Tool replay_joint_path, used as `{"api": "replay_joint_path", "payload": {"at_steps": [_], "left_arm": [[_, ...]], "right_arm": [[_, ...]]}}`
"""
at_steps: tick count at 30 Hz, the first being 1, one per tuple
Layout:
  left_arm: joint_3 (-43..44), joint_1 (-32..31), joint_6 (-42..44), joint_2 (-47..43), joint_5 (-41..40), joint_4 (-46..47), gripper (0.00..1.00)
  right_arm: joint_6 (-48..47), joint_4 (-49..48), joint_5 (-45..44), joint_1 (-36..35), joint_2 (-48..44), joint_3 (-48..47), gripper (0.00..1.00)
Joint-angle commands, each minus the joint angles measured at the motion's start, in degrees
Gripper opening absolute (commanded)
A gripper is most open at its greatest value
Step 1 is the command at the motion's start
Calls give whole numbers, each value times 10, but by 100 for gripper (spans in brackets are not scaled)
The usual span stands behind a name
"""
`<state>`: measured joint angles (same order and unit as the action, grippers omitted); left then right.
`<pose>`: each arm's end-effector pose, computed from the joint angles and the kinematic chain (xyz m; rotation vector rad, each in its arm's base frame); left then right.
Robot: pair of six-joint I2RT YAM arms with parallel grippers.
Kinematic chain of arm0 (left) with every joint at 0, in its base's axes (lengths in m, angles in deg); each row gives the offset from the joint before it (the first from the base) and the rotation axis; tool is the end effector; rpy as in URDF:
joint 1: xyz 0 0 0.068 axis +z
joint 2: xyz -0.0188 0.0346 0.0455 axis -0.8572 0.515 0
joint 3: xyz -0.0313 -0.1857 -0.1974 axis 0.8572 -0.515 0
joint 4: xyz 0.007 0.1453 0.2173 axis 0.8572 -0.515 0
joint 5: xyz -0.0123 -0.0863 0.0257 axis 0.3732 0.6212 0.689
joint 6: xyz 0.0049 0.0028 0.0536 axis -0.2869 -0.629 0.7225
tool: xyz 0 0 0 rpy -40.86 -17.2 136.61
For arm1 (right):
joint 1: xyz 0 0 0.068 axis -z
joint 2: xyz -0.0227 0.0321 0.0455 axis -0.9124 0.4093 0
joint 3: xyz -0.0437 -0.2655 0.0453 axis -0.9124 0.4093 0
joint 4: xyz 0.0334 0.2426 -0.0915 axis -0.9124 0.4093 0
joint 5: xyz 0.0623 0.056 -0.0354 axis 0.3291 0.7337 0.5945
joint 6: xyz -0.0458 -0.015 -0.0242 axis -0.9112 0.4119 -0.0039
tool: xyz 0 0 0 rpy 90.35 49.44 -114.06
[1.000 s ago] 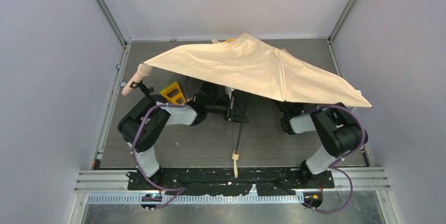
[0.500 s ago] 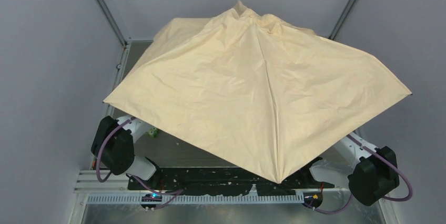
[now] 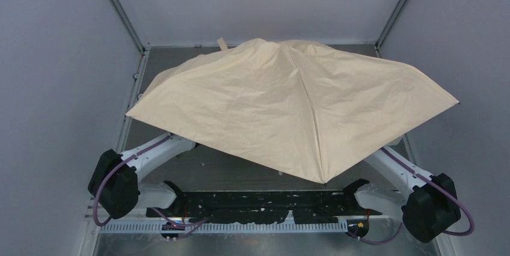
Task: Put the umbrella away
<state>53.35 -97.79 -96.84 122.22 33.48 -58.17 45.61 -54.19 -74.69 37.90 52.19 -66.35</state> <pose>0.2176 -0.2028 0.3374 0.7429 1.4750 -1.3877 0.2178 0.1259 0.3434 -0.1797 1.3890 1.0618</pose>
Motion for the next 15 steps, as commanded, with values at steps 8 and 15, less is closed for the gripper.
{"api": "replay_joint_path", "payload": {"at_steps": [8,15], "left_arm": [[-88,-45,-35,27,-13,148,79],[-94,-69,-45,55,4,167,78]], "right_arm": [[34,-44,-70,-21,-57,3,6],[18,-34,-71,-23,-67,6,6]]}}
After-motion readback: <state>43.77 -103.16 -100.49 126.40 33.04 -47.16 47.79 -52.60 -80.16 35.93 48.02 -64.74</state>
